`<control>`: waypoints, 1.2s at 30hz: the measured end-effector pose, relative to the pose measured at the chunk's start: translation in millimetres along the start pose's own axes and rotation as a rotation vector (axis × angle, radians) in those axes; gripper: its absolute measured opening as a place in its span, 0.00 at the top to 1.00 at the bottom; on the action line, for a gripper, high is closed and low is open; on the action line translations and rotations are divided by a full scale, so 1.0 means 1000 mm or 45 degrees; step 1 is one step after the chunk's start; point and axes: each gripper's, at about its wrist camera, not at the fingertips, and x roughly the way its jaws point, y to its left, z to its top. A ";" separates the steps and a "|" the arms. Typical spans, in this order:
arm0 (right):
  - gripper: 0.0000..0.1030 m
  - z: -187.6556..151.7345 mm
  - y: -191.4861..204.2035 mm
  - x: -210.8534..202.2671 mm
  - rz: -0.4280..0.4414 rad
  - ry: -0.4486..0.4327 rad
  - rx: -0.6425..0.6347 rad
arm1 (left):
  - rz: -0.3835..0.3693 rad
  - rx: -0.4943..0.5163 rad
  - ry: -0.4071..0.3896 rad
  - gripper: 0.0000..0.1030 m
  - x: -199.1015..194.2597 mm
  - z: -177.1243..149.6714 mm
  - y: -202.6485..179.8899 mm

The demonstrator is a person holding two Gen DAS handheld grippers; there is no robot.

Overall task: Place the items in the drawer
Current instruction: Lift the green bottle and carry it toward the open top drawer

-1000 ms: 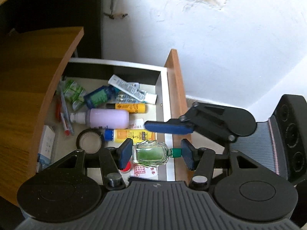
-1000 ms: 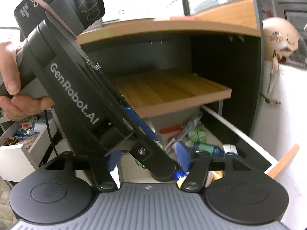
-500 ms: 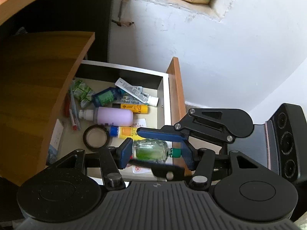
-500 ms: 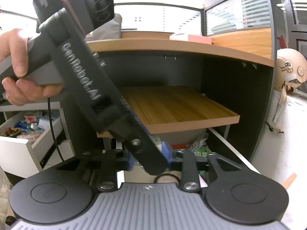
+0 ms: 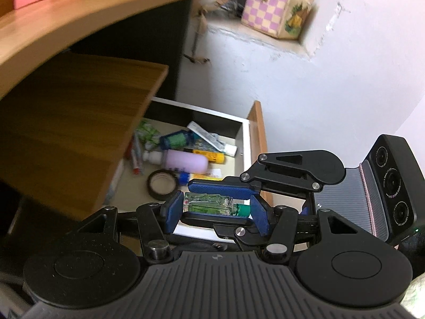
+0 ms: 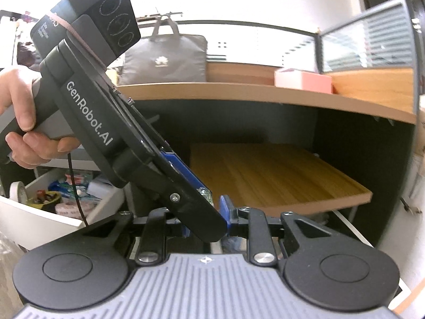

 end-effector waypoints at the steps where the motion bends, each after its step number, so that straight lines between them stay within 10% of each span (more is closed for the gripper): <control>1: 0.75 0.004 0.007 0.004 0.017 0.003 -0.013 | 0.008 -0.010 -0.013 0.44 -0.007 -0.004 0.002; 20: 0.77 0.068 0.173 0.076 0.492 -0.005 -0.311 | 0.251 -0.336 -0.314 0.44 -0.174 -0.137 0.045; 36: 0.77 0.059 0.307 0.142 0.836 0.087 -0.449 | 0.431 -0.665 -0.424 0.44 -0.257 -0.271 0.092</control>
